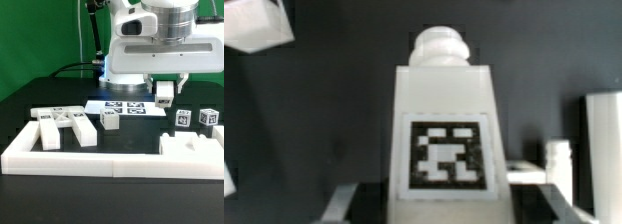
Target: Assemble chair
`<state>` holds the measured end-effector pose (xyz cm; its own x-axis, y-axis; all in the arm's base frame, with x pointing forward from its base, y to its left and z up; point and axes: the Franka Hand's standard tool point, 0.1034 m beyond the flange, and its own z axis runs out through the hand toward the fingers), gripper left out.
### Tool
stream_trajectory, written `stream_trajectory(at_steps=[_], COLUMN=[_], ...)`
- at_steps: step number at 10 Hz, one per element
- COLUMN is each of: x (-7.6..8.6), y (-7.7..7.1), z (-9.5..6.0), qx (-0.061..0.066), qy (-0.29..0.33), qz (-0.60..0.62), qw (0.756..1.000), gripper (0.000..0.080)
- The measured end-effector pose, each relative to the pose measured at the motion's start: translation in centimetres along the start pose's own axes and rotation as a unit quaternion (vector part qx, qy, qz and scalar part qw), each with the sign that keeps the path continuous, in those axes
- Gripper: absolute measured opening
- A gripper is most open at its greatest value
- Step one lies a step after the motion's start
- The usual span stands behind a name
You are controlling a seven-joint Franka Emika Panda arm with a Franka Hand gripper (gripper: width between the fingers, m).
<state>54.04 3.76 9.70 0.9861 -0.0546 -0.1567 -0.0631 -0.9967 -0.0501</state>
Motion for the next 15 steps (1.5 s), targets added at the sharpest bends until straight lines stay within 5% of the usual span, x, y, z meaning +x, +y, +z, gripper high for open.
stream_trajectory(at_steps=[3, 6, 8, 11, 15], x=[1.4, 3.9, 4.1, 4.3, 8.1], y=[-0.5, -1.8, -2.1, -3.2, -6.6], z=[-0.4, -2.7, -2.8, -2.9, -3.0], qx=[-0.002, 0.0, -0.001, 0.001, 0.003], qy=[0.112, 0.205, 0.282, 0.3, 0.318], qz=[-0.005, -0.016, -0.02, -0.026, -0.057], qw=[0.994, 0.979, 0.959, 0.954, 0.946], gripper=[0.029, 0.029, 0.029, 0.029, 0.029])
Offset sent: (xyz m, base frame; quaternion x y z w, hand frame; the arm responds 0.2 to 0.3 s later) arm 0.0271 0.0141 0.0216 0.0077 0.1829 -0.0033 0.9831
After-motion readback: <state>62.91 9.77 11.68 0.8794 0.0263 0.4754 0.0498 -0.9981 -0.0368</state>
